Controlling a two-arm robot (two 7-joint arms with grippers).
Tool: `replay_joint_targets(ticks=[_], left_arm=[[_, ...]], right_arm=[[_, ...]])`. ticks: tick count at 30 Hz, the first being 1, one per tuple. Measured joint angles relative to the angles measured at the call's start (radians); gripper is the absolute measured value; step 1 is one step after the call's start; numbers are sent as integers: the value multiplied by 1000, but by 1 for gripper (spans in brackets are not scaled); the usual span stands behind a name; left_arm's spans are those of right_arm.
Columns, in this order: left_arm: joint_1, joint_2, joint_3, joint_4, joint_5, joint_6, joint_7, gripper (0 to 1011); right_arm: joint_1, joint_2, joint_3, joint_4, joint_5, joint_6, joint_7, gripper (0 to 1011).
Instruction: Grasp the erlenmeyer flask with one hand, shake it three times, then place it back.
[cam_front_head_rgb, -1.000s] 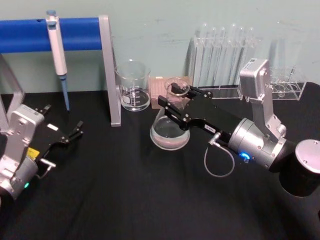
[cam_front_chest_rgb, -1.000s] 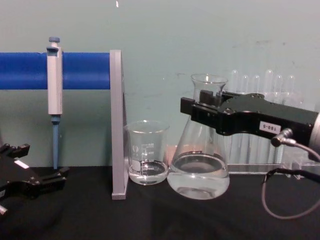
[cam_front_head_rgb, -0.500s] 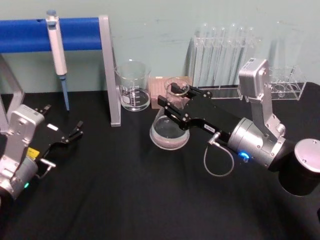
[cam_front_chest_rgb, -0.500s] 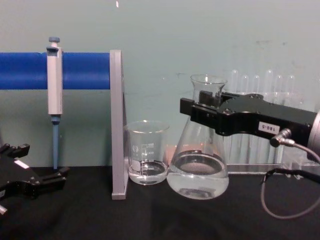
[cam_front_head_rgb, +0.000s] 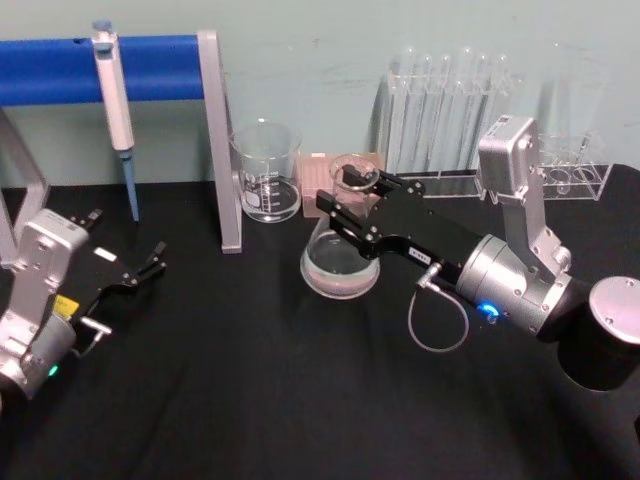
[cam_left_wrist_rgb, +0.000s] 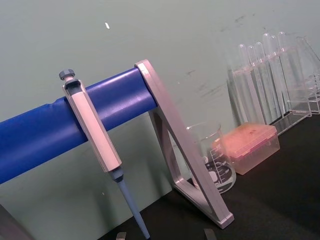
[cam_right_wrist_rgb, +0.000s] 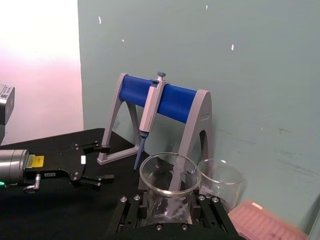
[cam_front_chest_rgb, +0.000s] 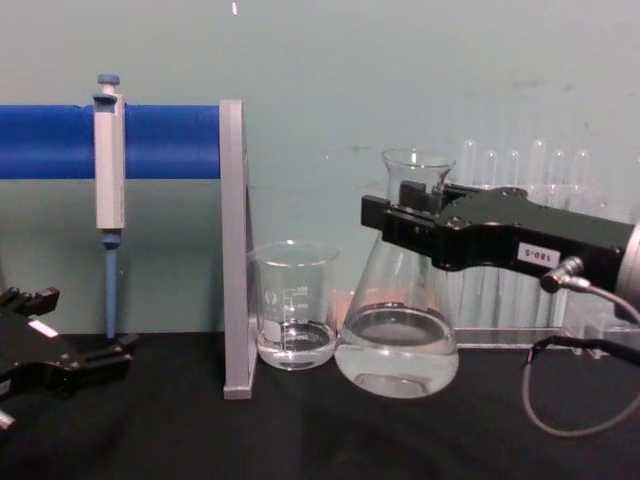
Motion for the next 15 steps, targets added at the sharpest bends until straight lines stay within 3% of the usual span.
replay_joint_targets(ticks=[15], left_arm=[[0, 0, 0, 0, 0, 0, 0, 1001]], right_arm=[[-1, 1, 1, 0, 2, 0, 0, 457]])
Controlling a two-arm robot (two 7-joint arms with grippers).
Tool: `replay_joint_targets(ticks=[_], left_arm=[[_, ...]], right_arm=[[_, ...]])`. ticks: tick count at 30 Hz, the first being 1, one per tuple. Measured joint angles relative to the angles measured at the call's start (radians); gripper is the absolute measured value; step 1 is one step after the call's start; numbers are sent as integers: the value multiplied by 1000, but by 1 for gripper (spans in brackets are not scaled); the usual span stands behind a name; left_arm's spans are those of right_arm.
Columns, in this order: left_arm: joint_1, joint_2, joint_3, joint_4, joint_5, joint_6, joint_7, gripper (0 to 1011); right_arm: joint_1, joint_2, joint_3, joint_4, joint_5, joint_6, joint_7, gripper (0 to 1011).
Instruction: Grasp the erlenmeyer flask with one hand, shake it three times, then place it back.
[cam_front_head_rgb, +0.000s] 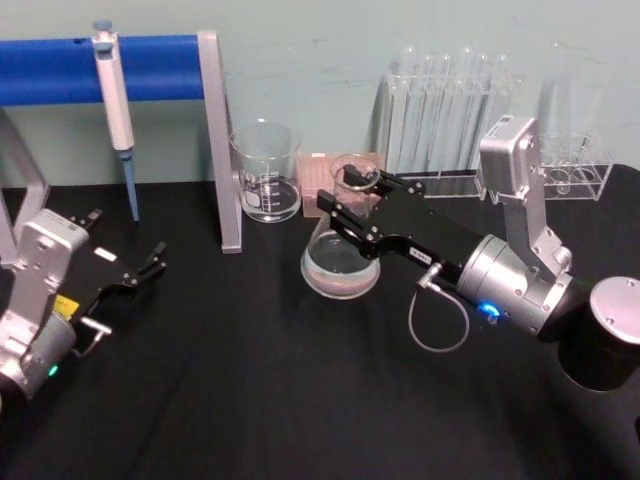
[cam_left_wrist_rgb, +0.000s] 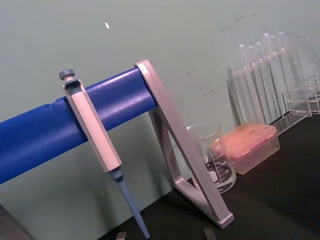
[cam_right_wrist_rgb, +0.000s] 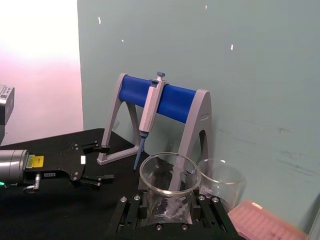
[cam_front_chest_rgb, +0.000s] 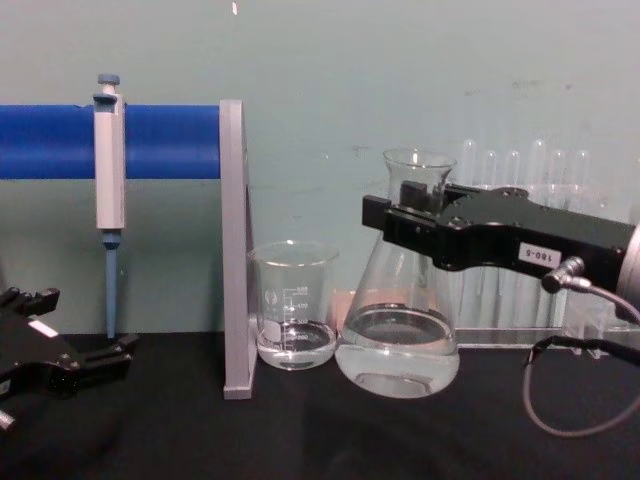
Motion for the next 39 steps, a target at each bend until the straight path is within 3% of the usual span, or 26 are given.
replay_joint_targets(ticks=[39], left_arm=[[0, 0, 0, 0, 0, 0, 0, 1001]], right_arm=[[1, -1, -3, 4, 0, 1, 1, 458]])
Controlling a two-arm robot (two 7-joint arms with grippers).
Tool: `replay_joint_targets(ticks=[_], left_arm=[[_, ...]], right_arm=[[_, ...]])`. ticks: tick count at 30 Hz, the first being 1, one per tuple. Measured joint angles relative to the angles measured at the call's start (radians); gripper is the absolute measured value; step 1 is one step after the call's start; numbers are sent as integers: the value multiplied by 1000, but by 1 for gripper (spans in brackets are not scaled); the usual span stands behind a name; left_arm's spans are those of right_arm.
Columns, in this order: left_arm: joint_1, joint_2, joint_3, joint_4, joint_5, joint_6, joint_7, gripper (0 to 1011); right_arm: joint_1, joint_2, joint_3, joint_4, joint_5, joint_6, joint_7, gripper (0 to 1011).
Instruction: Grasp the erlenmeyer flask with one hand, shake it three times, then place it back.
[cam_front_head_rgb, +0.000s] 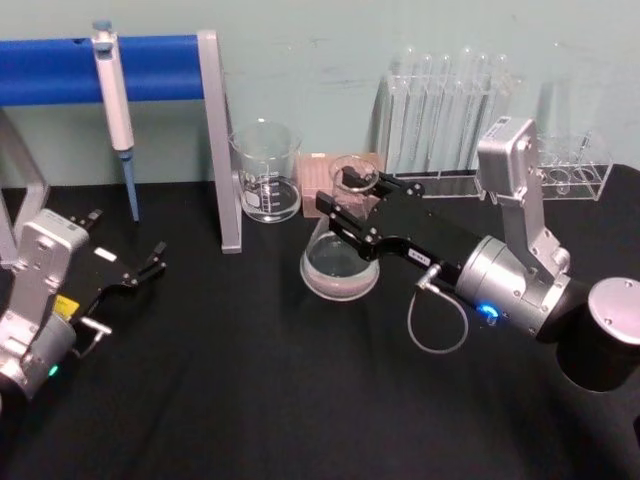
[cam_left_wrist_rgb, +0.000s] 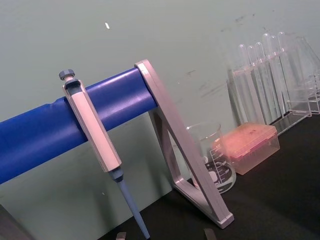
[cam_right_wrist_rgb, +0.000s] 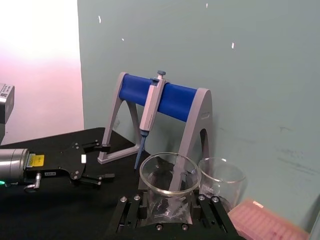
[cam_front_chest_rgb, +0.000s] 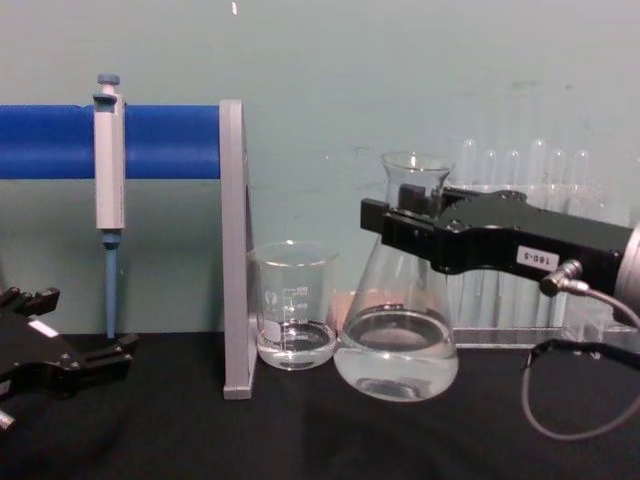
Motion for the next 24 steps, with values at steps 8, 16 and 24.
replay_joint_targets(ticks=[8, 16, 24], left_arm=[[0, 0, 0, 0, 0, 0, 0, 1001], [0, 0, 0, 0, 0, 0, 0, 1001], [0, 0, 0, 0, 0, 0, 0, 1001]], right_arm=[[6, -6, -8, 24, -4, 7, -1, 458], [13, -15, -18, 61, -12, 9, 2, 457], [20, -26, -28, 107, -19, 0, 12, 458]])
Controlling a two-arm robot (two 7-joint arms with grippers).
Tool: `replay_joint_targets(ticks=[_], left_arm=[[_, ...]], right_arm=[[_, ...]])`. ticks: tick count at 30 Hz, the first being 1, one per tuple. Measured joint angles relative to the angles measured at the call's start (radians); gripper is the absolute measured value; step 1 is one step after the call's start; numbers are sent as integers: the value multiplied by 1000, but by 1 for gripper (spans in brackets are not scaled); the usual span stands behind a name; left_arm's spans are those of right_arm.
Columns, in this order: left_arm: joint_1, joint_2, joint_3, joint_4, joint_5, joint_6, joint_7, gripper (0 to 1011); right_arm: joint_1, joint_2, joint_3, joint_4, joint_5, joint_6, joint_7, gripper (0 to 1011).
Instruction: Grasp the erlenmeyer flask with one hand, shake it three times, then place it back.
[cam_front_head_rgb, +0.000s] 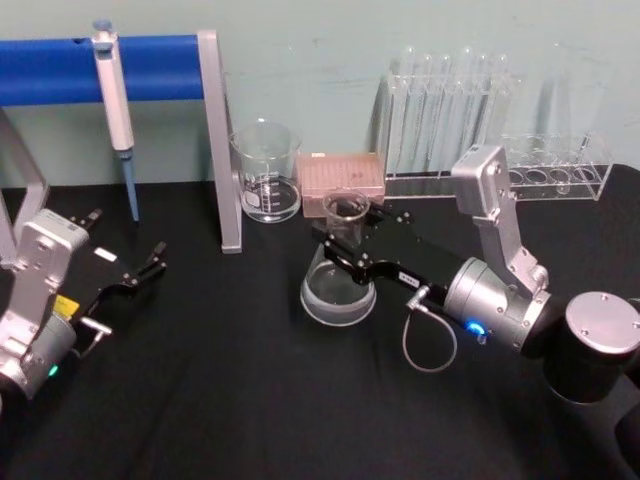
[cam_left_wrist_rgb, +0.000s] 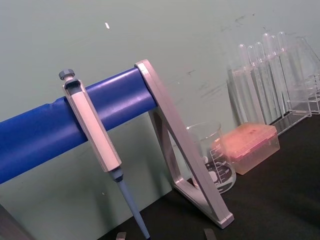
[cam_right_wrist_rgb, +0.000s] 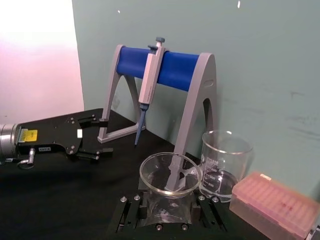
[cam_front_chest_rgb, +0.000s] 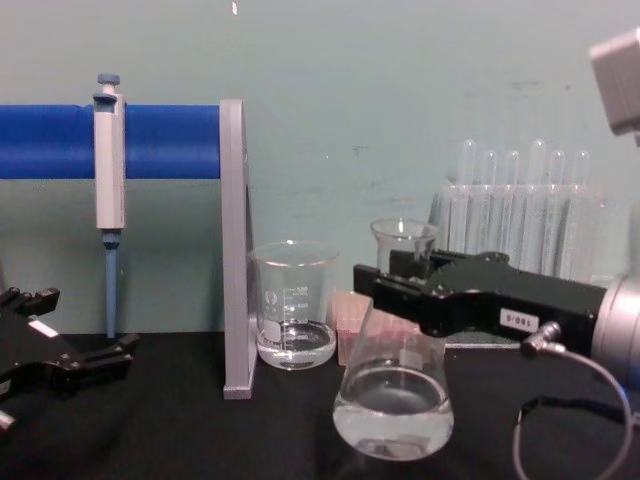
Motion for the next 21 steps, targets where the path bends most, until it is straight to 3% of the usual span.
replay_joint_targets(ticks=[21], left_arm=[[0, 0, 0, 0, 0, 0, 0, 1001]], right_arm=[[4, -14, -17, 72, -9, -9, 26, 458]])
